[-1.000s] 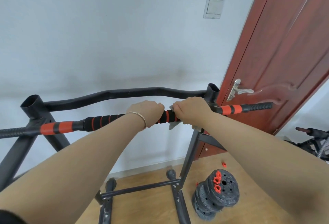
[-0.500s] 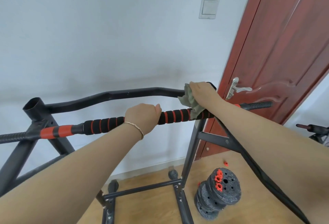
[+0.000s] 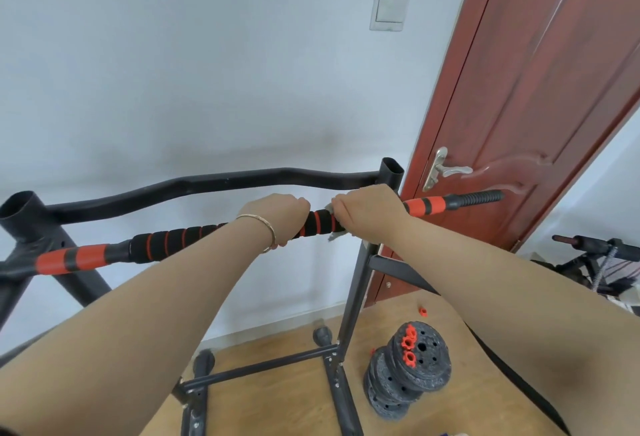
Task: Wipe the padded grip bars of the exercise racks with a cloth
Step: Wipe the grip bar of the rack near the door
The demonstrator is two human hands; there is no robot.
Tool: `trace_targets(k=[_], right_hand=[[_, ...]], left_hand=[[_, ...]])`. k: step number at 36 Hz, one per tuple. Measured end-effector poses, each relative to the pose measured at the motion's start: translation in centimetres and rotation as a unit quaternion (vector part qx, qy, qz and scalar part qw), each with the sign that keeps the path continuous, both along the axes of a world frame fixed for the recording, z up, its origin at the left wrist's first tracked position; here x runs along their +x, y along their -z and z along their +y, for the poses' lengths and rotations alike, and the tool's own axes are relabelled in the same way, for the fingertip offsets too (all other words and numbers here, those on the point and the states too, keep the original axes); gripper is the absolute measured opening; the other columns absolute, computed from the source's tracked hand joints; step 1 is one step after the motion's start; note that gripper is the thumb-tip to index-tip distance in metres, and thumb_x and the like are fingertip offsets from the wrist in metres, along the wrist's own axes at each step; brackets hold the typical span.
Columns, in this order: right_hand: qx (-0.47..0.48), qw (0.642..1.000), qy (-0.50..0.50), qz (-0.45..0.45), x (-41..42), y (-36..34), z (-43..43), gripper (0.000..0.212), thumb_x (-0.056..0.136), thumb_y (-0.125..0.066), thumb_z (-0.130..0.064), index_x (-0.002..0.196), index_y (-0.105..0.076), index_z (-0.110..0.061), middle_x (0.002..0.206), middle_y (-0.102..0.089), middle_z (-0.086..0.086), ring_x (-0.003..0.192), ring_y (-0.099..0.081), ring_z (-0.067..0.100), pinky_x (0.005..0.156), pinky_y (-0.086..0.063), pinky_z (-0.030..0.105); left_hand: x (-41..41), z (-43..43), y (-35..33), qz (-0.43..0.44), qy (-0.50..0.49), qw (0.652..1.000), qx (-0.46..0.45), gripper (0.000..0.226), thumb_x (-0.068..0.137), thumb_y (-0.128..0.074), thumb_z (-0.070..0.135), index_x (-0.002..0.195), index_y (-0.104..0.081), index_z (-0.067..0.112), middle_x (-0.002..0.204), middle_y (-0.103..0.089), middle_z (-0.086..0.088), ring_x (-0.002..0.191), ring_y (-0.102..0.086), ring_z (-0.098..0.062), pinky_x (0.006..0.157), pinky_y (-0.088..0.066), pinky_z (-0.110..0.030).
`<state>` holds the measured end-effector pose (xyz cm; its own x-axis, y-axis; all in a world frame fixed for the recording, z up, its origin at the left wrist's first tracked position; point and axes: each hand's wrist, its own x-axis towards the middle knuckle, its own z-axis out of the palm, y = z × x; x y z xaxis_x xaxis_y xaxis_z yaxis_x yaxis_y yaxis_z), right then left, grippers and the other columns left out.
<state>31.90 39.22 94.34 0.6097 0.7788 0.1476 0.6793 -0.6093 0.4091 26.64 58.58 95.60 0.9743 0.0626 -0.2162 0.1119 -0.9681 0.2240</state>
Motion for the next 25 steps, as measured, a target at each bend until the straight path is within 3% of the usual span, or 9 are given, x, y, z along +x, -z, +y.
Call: trace_targets(k=[1,4,7,10,13,18,20,23,25], right_hand=[[-0.009,1.000,0.012,0.022,0.2,-0.3,0.3,0.022,0.098,-0.045,-0.033,0.090,-0.055,-0.015,0.063,-0.049,-0.004,0.058,-0.055,0.023,0.053,-0.049,0.032],[0.025,0.989,0.059,0.135,1.2,-1.3,1.3,0.016,0.094,-0.051,-0.023,0.083,-0.045,-0.013,0.061,-0.040,-0.003,0.058,-0.047,0.020,0.051,-0.040,0.032],[0.057,0.953,0.128,0.270,2.5,-1.8,2.2,0.014,0.093,-0.052,-0.016,0.082,-0.046,-0.013,0.067,-0.052,0.001,0.067,-0.054,0.021,0.061,-0.046,0.032],[0.160,0.895,0.215,0.357,3.7,-2.0,2.5,0.034,0.100,-0.038,-0.030,0.070,-0.049,-0.017,0.061,-0.058,0.000,0.054,-0.053,0.015,0.061,-0.040,0.031],[0.236,0.886,0.224,0.332,4.0,-2.4,2.2,0.037,0.104,-0.031,-0.031,0.071,-0.045,-0.020,0.075,-0.049,0.001,0.064,-0.045,0.017,0.068,-0.037,0.034],[0.356,0.882,0.134,0.278,1.5,-3.0,0.8,0.046,0.107,-0.028,-0.037,0.068,-0.045,-0.021,0.068,-0.049,0.003,0.063,-0.046,0.021,0.063,-0.032,0.032],[0.314,0.916,0.081,0.238,-0.4,-2.4,1.0,0.044,0.107,-0.029,-0.036,0.069,-0.045,-0.021,0.064,-0.048,0.000,0.058,-0.046,0.018,0.058,-0.032,0.031],[0.149,0.985,-0.006,0.092,-2.8,-0.2,2.2,0.024,0.100,-0.036,-0.027,0.084,-0.053,-0.023,0.066,-0.051,-0.005,0.059,-0.051,0.024,0.053,-0.039,0.032],[0.126,0.991,-0.015,0.036,-3.6,1.1,2.7,0.033,0.100,-0.038,-0.035,0.081,-0.058,-0.018,0.064,-0.053,-0.002,0.053,-0.049,0.024,0.049,-0.039,0.033]], left_hand=[[-0.1,0.0,-0.1,-0.020,0.032,0.998,0.052,0.006,0.090,-0.045,0.008,0.085,-0.045,0.013,0.070,-0.065,-0.006,0.059,-0.065,-0.022,0.059,-0.054,-0.032],[-0.6,0.2,0.5,-0.083,0.093,0.978,0.166,0.028,0.082,-0.059,0.006,0.098,-0.039,0.016,0.072,-0.049,-0.002,0.057,-0.049,-0.017,0.047,-0.038,-0.031],[-1.9,-0.2,1.6,-0.143,0.108,0.948,0.262,0.038,0.085,-0.059,0.016,0.118,-0.040,0.018,0.065,-0.045,0.000,0.050,-0.042,-0.019,0.042,-0.033,-0.029],[-3.5,-0.6,2.5,-0.215,0.096,0.933,0.272,0.011,0.086,-0.054,0.018,0.096,-0.049,0.019,0.056,-0.035,0.003,0.042,-0.032,-0.018,0.044,-0.037,-0.027],[-3.8,-0.6,2.3,-0.232,0.103,0.932,0.261,0.021,0.086,-0.056,0.015,0.088,-0.036,0.020,0.058,-0.034,0.004,0.046,-0.036,-0.017,0.044,-0.033,-0.027],[-2.5,2.2,0.3,-0.196,0.063,0.960,0.190,0.027,0.085,-0.049,0.004,0.075,-0.026,0.014,0.065,-0.042,0.001,0.055,-0.043,-0.019,0.048,-0.035,-0.031],[-2.2,3.8,-0.1,-0.138,0.030,0.976,0.165,0.027,0.088,-0.044,0.005,0.071,-0.027,0.017,0.069,-0.051,-0.004,0.055,-0.046,-0.018,0.048,-0.039,-0.030],[-2.2,4.8,0.5,-0.026,-0.025,0.997,0.066,0.029,0.095,-0.031,0.025,0.079,-0.050,0.011,0.067,-0.070,-0.007,0.050,-0.062,-0.021,0.059,-0.045,-0.029],[-2.3,4.4,0.8,-0.015,-0.032,0.998,0.051,0.028,0.093,-0.035,0.026,0.085,-0.056,0.010,0.060,-0.070,-0.006,0.046,-0.062,-0.020,0.060,-0.049,-0.028]])
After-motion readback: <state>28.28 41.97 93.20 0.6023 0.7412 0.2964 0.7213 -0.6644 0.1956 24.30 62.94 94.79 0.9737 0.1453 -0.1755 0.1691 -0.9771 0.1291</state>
